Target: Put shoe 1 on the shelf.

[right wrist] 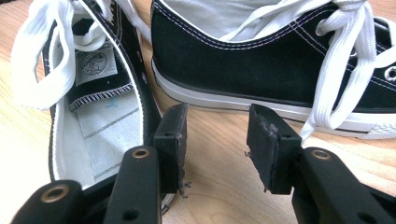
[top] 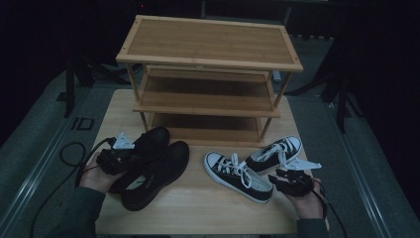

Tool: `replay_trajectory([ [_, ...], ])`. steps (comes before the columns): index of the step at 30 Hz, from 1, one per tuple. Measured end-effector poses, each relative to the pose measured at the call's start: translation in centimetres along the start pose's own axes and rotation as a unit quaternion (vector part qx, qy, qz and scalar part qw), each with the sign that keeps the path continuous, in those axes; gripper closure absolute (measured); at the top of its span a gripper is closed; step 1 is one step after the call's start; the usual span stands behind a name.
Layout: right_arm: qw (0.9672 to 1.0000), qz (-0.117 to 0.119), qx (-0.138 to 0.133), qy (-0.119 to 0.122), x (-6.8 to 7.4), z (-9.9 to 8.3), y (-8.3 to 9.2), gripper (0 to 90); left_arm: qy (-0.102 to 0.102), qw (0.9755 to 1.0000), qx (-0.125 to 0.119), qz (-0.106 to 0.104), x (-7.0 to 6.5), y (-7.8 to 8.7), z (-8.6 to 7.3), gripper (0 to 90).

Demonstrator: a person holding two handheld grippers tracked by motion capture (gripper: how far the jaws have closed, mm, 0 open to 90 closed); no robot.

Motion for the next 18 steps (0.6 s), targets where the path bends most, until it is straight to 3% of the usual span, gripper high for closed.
replay_trajectory([
  [2,1.0,0.0,0.001,0.0,0.0,0.0,0.0,57.5,0.013,0.9998,-0.001,-0.014,0.3,0.0,0.0,85.7],
  [4,1.0,0.0,0.001,0.0,0.0,0.0,0.0,57.5,0.029,0.9984,0.002,-0.049,0.6,0.1,0.0,73.8],
  [5,1.0,0.0,0.001,0.0,0.0,0.0,0.0,57.5,0.029,0.9984,0.002,-0.049,0.6,0.1,0.0,70.6],
  [7,1.0,0.0,0.0,-0.001,0.0,-0.1,0.1,57.5,0.039,0.9963,0.008,-0.076,0.9,0.4,-0.1,63.9],
  [13,1.0,0.0,0.0,-0.001,-0.1,-0.1,0.1,57.5,0.048,0.9943,0.0,-0.095,1.2,0.7,-0.7,59.5],
  [18,1.0,0.0,0.001,-0.001,0.0,-0.1,0.1,57.5,0.041,0.9943,0.001,-0.098,1.0,0.8,-0.8,55.3],
])
Point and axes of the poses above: each handheld gripper's, and its own axes: y roughly backward along the jaws, z roughly out of its top, x roughly to its left, the point moved 1 cm from there along -y, roughly forward along the jaws, and after that the axes turned 9 degrees about x, right-handed, at the moved point
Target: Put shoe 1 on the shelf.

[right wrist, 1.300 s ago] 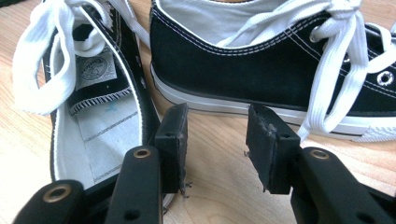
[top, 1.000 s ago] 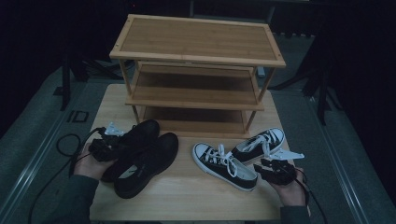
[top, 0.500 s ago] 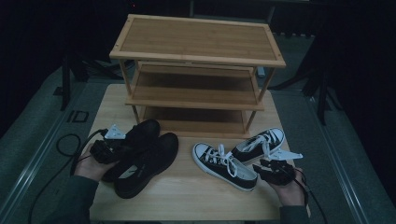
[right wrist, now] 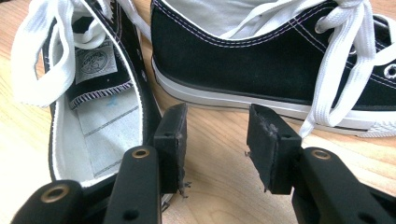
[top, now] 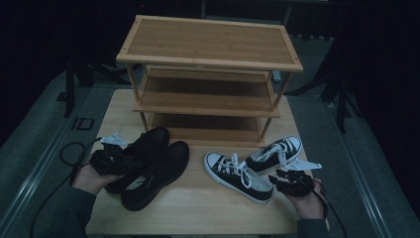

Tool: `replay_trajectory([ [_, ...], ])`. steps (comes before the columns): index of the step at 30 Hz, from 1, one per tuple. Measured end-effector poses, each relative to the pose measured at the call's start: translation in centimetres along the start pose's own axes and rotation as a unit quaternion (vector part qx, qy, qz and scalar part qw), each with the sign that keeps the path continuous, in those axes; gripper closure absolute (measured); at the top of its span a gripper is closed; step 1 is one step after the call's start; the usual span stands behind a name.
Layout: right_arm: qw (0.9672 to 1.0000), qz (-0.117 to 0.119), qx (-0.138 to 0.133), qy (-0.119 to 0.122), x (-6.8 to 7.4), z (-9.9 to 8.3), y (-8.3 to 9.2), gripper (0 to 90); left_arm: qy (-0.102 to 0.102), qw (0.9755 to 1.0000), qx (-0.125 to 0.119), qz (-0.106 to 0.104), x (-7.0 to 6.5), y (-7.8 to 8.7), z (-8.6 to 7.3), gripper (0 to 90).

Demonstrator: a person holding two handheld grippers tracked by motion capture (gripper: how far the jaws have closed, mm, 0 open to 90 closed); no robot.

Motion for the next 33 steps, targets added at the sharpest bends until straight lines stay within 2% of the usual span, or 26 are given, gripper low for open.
replay_trajectory([
  [4,1.0,0.0,0.0,0.0,0.0,0.0,0.0,57.5,-0.009,0.9999,0.005,-0.002,-0.2,0.0,-0.1,51.0],
  [7,1.0,-0.001,0.001,-0.001,0.0,0.0,0.0,57.5,-0.012,0.9999,0.011,0.005,-0.4,-0.2,-0.2,49.3],
  [11,1.0,0.0,-0.001,-0.001,0.0,-0.1,0.0,57.5,-0.013,0.9991,0.028,0.029,-0.6,-0.5,-0.1,52.5],
  [15,1.0,-0.001,-0.002,-0.001,-0.1,-0.1,0.1,57.4,-0.017,0.9965,0.051,0.064,-0.8,-1.2,0.1,56.3],
  [18,1.0,0.0,-0.002,-0.001,0.0,-0.1,0.0,57.4,-0.015,0.9955,0.052,0.077,-1.0,-1.5,0.3,59.0],
  [28,1.0,0.0,-0.003,-0.005,-0.2,-0.2,0.1,56.1,-0.01,0.993,0.072,0.093,-1.2,-2.6,0.8,60.4],
  [33,1.0,0.0,-0.002,-0.006,-0.2,-0.2,0.0,55.8,-0.005,0.9928,0.074,0.093,-1.2,-2.9,1.0,66.4],
])
Point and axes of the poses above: each handheld gripper's, and its own axes: y roughly backward along the jaws, z roughly out of its top, x roughly to its left, the point moved 1 cm from there along -y, roughly forward along the jaws, and after that the axes turned 9 degrees about x, right-handed, at the moved point
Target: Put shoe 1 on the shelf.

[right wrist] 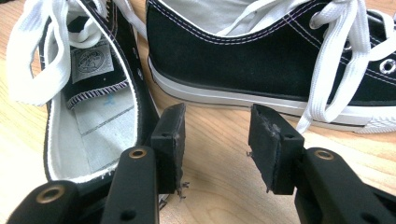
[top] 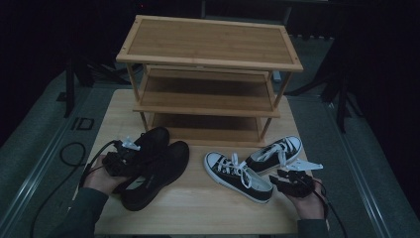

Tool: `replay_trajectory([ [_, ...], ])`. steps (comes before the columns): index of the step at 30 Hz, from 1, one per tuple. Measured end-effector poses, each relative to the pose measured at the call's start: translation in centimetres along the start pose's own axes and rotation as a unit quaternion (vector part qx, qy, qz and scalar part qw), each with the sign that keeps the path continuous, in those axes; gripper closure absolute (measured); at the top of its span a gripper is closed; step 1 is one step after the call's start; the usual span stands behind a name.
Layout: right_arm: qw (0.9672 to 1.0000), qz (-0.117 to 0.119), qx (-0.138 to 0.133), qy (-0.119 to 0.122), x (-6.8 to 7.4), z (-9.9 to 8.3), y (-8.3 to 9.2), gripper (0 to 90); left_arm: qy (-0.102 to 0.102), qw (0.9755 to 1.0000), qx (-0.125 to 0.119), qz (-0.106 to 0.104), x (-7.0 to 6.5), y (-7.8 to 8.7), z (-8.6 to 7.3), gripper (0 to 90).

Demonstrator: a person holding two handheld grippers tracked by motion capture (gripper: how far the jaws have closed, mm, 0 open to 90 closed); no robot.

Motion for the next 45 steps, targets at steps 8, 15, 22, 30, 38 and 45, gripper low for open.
replay_trajectory([
  [8,1.0,0.006,0.004,0.0,0.1,-0.1,-0.3,55.4,0.002,0.9999,0.011,0.004,-0.1,0.0,0.2,82.2],
  [15,0.9999,0.01,0.003,0.002,0.1,-0.2,-0.5,55.2,0.004,0.9999,0.009,0.011,-0.2,0.1,0.2,84.3],
  [22,0.9999,0.011,0.003,-0.001,0.1,-0.3,-0.6,54.4,0.008,0.9999,0.005,0.008,-0.1,0.1,0.2,84.7],
  [30,0.9999,0.01,0.002,-0.003,0.0,-0.4,-0.5,54.1,0.007,0.9998,-0.004,0.02,-0.5,0.5,0.6,85.1],
  [38,0.9999,0.011,0.001,-0.004,-0.1,-0.5,-0.5,54.1,-0.008,0.9997,-0.009,0.023,-0.9,0.9,1.5,85.2],
  [45,0.9999,0.01,0.001,-0.004,-0.1,-0.5,-0.5,54.1,-0.015,0.9995,-0.006,0.026,-1.1,0.8,2.4,85.2],
])
Point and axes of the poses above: each handheld gripper's, and its own axes: y roughly backward along the jaws, z roughly out of its top, x roughly to its left, the point moved 1 cm from there along -y, roughly forward along the jaws, and after that the axes turned 9 degrees about x, right-handed, at the moved point
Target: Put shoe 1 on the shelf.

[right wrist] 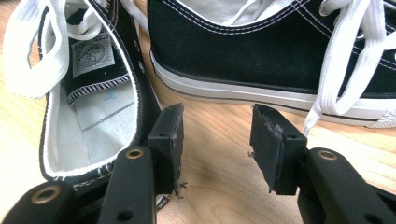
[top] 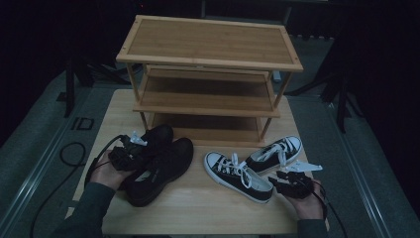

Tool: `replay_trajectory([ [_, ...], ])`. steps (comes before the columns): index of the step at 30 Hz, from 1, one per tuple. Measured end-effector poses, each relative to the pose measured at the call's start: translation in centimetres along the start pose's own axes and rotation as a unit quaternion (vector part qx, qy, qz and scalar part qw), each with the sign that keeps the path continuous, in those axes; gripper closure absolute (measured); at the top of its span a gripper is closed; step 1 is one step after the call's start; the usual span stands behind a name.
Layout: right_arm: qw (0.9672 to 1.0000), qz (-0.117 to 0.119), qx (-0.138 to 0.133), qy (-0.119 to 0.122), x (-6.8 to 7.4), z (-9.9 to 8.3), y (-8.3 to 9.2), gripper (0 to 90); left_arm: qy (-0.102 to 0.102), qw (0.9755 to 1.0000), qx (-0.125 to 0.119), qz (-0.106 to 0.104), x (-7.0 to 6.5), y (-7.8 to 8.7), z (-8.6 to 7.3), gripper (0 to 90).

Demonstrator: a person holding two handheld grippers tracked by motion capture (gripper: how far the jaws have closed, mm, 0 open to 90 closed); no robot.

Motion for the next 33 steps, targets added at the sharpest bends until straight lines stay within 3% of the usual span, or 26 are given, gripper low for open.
replay_trajectory([
  [23,1.0,0.001,0.0,0.0,0.1,0.0,-0.1,53.8,-0.011,0.9999,-0.005,0.004,-0.5,-0.6,3.2,85.1],
  [33,1.0,0.001,-0.001,-0.002,0.0,-0.2,0.0,53.8,-0.011,0.9999,-0.009,-0.002,-0.9,-1.3,5.2,85.1],
])
Point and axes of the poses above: each handheld gripper's, and its own axes: y roughly backward along the jaws, z roughly out of its top, x roughly to its left, the point moved 1 cm from there along -y, roughly forward along the jaws, and after that the axes turned 9 degrees about x, right-handed, at the moved point
